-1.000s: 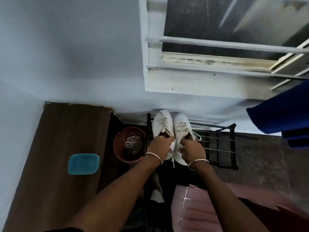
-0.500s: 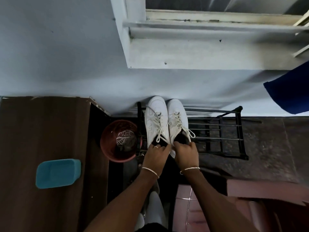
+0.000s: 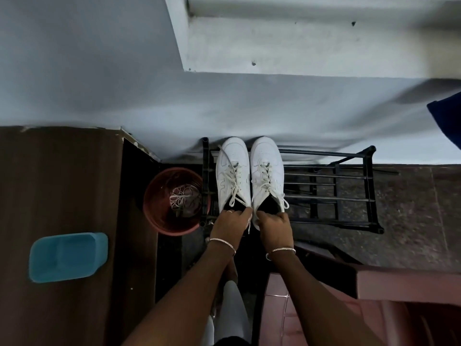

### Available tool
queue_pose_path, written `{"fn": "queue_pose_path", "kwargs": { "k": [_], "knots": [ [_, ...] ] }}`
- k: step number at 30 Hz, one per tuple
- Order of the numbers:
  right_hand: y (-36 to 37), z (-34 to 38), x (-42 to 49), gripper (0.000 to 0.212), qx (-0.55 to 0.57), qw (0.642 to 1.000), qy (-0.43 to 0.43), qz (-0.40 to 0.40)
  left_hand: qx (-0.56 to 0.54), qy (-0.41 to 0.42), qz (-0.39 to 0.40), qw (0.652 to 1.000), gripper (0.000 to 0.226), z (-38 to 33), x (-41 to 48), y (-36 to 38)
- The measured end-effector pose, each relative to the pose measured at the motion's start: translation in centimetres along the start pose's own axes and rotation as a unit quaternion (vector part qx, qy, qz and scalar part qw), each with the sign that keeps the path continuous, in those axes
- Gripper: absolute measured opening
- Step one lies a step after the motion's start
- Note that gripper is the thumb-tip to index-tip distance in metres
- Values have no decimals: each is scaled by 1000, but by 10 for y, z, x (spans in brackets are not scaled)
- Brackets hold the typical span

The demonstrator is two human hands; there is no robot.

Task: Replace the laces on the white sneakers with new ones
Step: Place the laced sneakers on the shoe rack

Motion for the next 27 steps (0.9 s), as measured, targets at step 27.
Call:
{"fn": "queue_pose_path", "kwargs": {
  "k": [27],
  "knots": [
    [-35,322,-28,7,287,951,-72,91,-69,-520,-231,819,12,194,-259,-132]
  ]
}}
Point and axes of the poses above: each hand's wrist, its own x-axis towards the middle knuckle, its own y-axis out of the palm, z = x × y, the point moved 2 cm from there along x, towards the middle knuckle, and after that the axes turned 2 degrees about x, right-handed, at the moved point
